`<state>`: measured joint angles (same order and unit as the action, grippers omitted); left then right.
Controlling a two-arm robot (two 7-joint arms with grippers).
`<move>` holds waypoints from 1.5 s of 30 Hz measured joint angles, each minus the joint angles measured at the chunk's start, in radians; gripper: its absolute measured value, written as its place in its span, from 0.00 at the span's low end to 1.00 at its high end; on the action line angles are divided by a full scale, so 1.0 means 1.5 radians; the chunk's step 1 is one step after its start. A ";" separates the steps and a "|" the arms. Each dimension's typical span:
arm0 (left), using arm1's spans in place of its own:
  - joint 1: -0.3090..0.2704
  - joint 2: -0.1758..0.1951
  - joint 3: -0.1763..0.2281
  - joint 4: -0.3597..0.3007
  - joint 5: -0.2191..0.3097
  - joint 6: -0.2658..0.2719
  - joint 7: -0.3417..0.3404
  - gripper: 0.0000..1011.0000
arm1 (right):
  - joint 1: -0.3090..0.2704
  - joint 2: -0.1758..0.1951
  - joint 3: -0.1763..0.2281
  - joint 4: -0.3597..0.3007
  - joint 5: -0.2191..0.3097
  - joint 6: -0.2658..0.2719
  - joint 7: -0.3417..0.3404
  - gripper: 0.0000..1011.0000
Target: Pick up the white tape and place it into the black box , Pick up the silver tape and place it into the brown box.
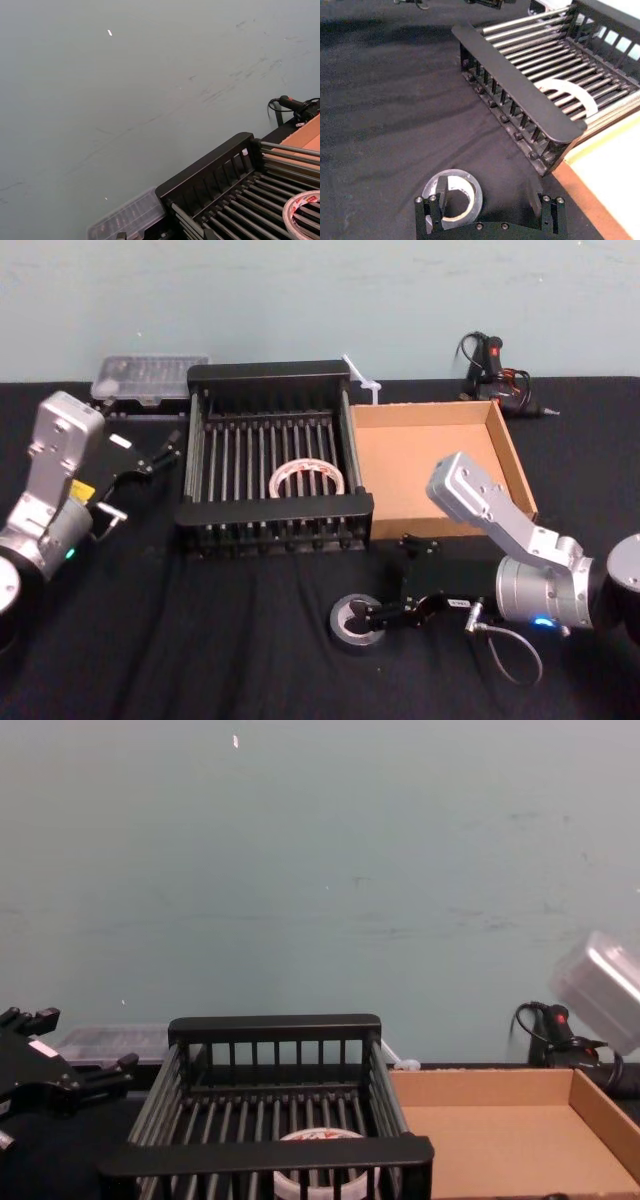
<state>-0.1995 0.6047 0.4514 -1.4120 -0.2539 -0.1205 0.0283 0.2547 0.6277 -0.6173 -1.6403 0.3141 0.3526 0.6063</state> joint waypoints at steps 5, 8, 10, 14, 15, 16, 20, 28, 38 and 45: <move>0.000 0.000 0.000 0.000 0.000 0.000 0.000 0.99 | 0.004 -0.001 -0.008 0.008 -0.003 0.003 0.004 0.99; 0.000 0.000 0.000 0.000 0.000 0.000 0.000 0.99 | 0.006 -0.002 -0.012 0.012 -0.005 0.005 0.005 0.99; 0.000 0.000 0.000 0.000 0.000 0.000 0.000 0.99 | 0.008 -0.003 -0.014 0.015 -0.006 0.006 0.006 0.99; 0.000 0.000 0.000 0.000 0.000 0.000 0.000 0.99 | 0.012 -0.007 -0.019 0.023 -0.008 0.006 0.008 0.99; 0.000 0.000 0.000 0.000 0.000 0.000 0.000 0.99 | 0.012 -0.007 -0.019 0.024 -0.009 0.007 0.008 0.99; 0.000 0.000 0.000 0.000 0.000 0.000 0.000 0.99 | 0.013 -0.008 -0.020 0.025 -0.009 0.007 0.008 0.99; 0.000 0.000 0.000 0.000 0.000 0.000 0.000 0.99 | 0.015 -0.011 -0.022 0.031 -0.010 0.007 0.008 0.99; 0.000 0.000 0.000 0.000 0.000 0.000 0.000 0.99 | 0.020 -0.017 -0.025 0.042 -0.013 0.010 0.008 0.99; 0.000 0.000 0.000 0.000 0.000 0.000 0.000 0.99 | 0.022 -0.021 -0.027 0.049 -0.014 0.012 0.008 0.99; 0.000 0.000 0.000 0.000 0.000 0.000 0.000 0.99 | 0.022 -0.021 -0.027 0.049 -0.014 0.012 0.008 0.99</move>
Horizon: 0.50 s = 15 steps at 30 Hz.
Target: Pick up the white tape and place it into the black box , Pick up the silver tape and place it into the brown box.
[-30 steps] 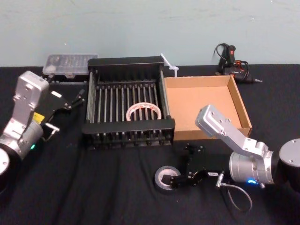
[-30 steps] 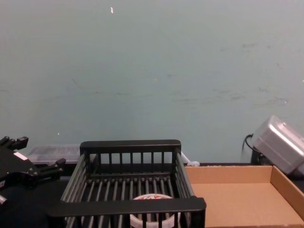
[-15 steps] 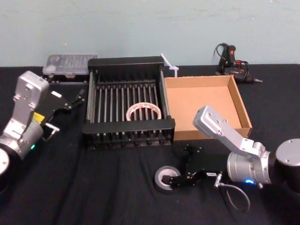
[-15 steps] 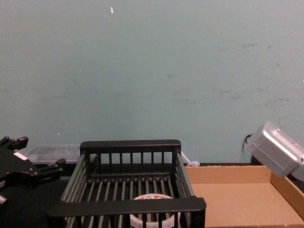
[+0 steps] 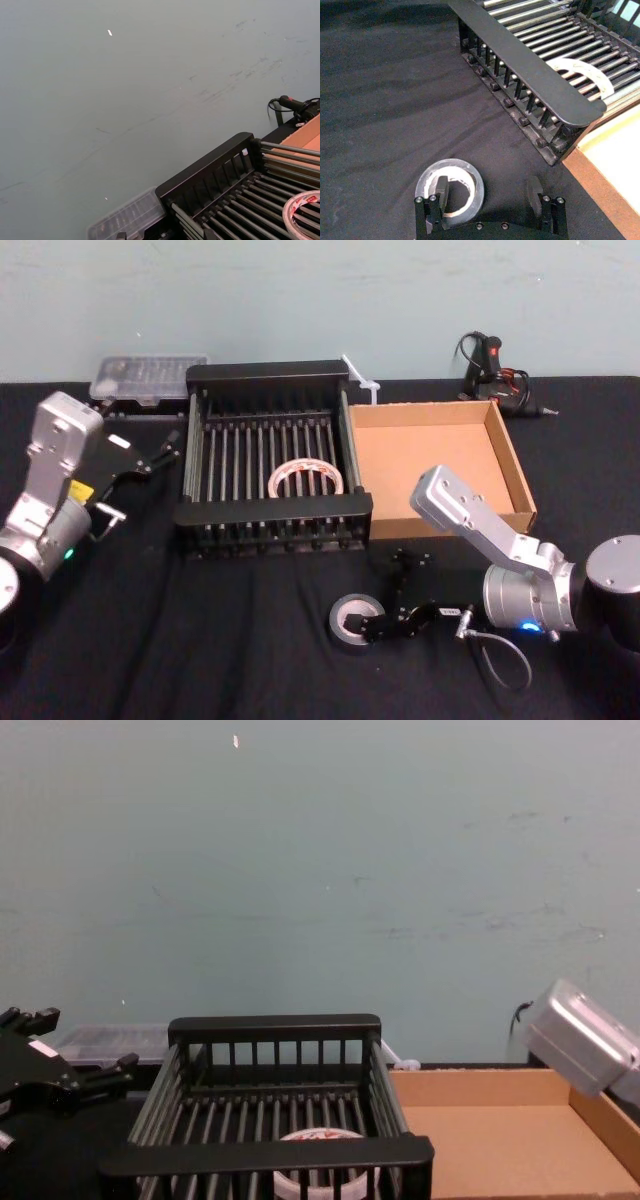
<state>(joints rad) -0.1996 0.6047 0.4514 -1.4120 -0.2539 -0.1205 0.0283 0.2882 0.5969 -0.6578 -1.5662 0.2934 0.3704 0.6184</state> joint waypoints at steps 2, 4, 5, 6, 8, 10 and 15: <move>0.000 0.000 0.000 0.000 0.000 0.000 0.000 0.99 | 0.000 0.000 0.000 0.000 0.000 0.000 0.000 0.99; 0.000 0.000 0.000 0.000 0.000 0.000 0.000 0.99 | 0.000 0.000 0.000 0.000 0.000 0.000 0.000 0.99; 0.000 0.000 0.000 0.000 0.000 0.000 0.000 0.99 | 0.000 0.000 0.000 0.000 0.000 0.000 0.000 0.99; 0.000 0.000 0.000 0.000 0.000 0.000 0.000 0.99 | 0.000 0.000 0.000 0.000 0.000 0.000 0.000 0.99; 0.000 0.000 0.000 0.000 0.000 0.000 0.000 0.99 | 0.000 0.000 0.000 -0.001 0.000 0.000 0.000 0.99; 0.000 0.000 0.000 0.000 0.000 0.000 0.000 0.99 | 0.000 0.001 0.000 -0.001 0.000 0.000 0.000 0.99; 0.000 0.000 0.000 0.000 0.000 0.000 0.000 0.99 | 0.000 0.001 0.000 -0.001 0.000 0.000 0.000 0.99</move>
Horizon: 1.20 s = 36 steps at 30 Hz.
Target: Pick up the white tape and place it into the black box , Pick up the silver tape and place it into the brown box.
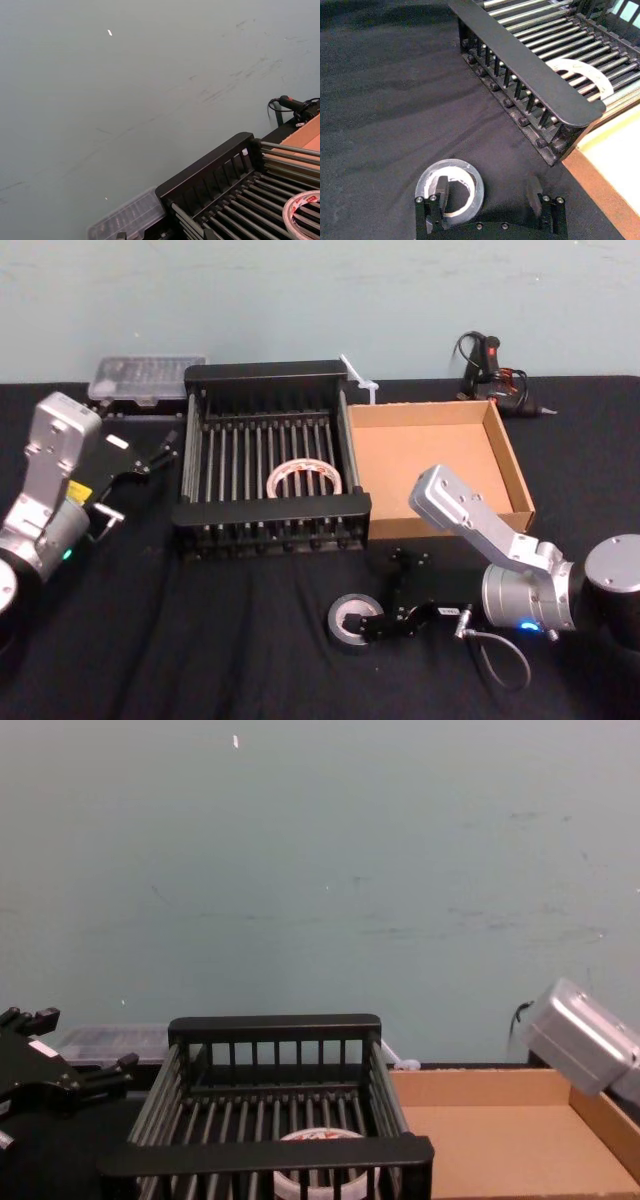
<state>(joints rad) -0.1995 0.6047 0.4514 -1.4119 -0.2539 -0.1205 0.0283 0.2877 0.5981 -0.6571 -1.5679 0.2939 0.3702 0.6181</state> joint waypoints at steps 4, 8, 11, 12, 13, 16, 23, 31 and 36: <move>0.000 0.000 0.000 0.000 0.000 0.000 0.000 0.99 | 0.000 0.000 0.000 0.000 0.000 0.000 0.000 0.93; 0.000 0.000 0.000 0.000 0.000 0.000 0.000 0.99 | 0.000 0.000 0.000 0.000 0.000 0.000 0.000 0.85; 0.000 0.000 0.000 0.000 0.000 0.000 0.000 0.99 | 0.000 0.000 0.000 0.000 0.000 0.000 0.000 0.78; 0.000 0.000 0.000 0.000 0.000 0.000 0.000 0.99 | 0.000 0.000 0.000 0.000 0.000 0.000 0.000 0.74; 0.000 0.000 0.000 0.000 0.000 0.000 0.000 0.99 | 0.000 0.000 0.000 0.000 0.000 -0.001 0.000 0.70; 0.000 0.000 0.000 0.000 0.000 0.000 0.000 0.99 | 0.000 0.000 0.000 0.000 0.000 -0.001 0.000 0.62; 0.000 0.000 0.000 0.000 0.000 0.000 0.000 0.99 | 0.000 0.000 0.000 0.000 0.000 -0.001 0.000 0.40; 0.000 0.000 0.000 0.000 0.000 0.000 0.000 0.99 | 0.000 0.000 0.000 0.000 0.000 -0.001 0.000 0.16; 0.000 0.000 0.000 0.000 0.000 0.000 0.000 0.99 | 0.000 0.000 0.000 0.000 0.000 -0.001 0.000 0.14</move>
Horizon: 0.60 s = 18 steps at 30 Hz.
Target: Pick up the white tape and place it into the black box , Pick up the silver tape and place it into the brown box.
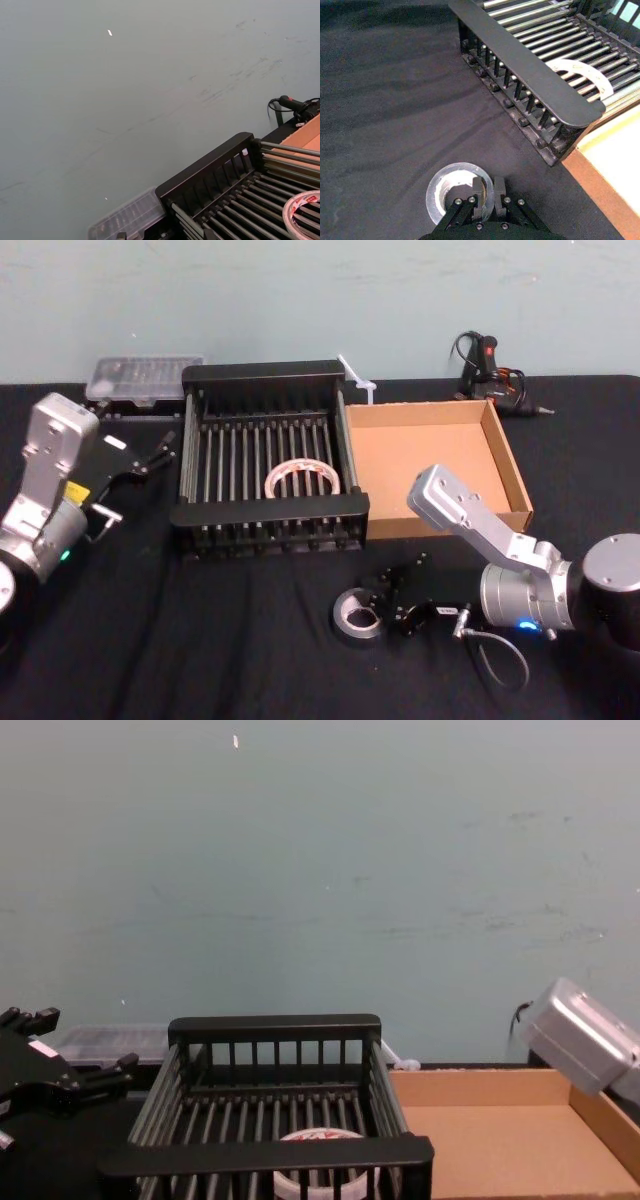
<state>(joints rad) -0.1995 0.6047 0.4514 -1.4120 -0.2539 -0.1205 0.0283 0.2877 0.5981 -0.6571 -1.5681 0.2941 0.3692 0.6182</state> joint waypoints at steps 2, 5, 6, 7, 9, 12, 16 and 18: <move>0.000 0.000 0.000 0.000 0.000 0.000 0.000 0.99 | 0.000 0.000 0.000 0.000 0.000 0.000 0.000 0.14; 0.000 0.000 0.000 0.000 0.000 0.000 0.000 0.99 | 0.000 0.000 0.000 0.000 0.000 0.000 0.000 0.14; 0.000 0.000 0.000 0.000 0.000 0.000 0.000 0.99 | 0.000 0.000 0.000 0.000 0.000 0.000 0.000 0.14; 0.000 0.000 0.000 0.000 0.000 0.000 0.000 0.99 | 0.000 0.000 0.000 0.000 0.000 0.000 0.000 0.14; 0.000 0.000 0.000 0.000 0.000 0.000 0.000 0.99 | 0.000 0.000 0.000 0.000 0.000 0.000 0.000 0.14; 0.000 0.000 0.000 0.000 0.000 0.000 0.000 0.99 | 0.000 0.000 0.000 0.000 0.000 0.000 0.000 0.14; 0.000 0.000 0.000 0.000 0.000 0.000 0.000 0.99 | 0.000 0.005 0.000 -0.004 0.000 -0.006 0.006 0.14; 0.000 0.000 0.000 0.000 0.000 0.000 0.000 0.99 | 0.000 0.006 0.000 -0.006 0.001 -0.008 0.009 0.14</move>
<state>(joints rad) -0.1995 0.6047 0.4514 -1.4120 -0.2539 -0.1205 0.0283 0.2874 0.6077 -0.6574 -1.5773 0.2954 0.3571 0.6316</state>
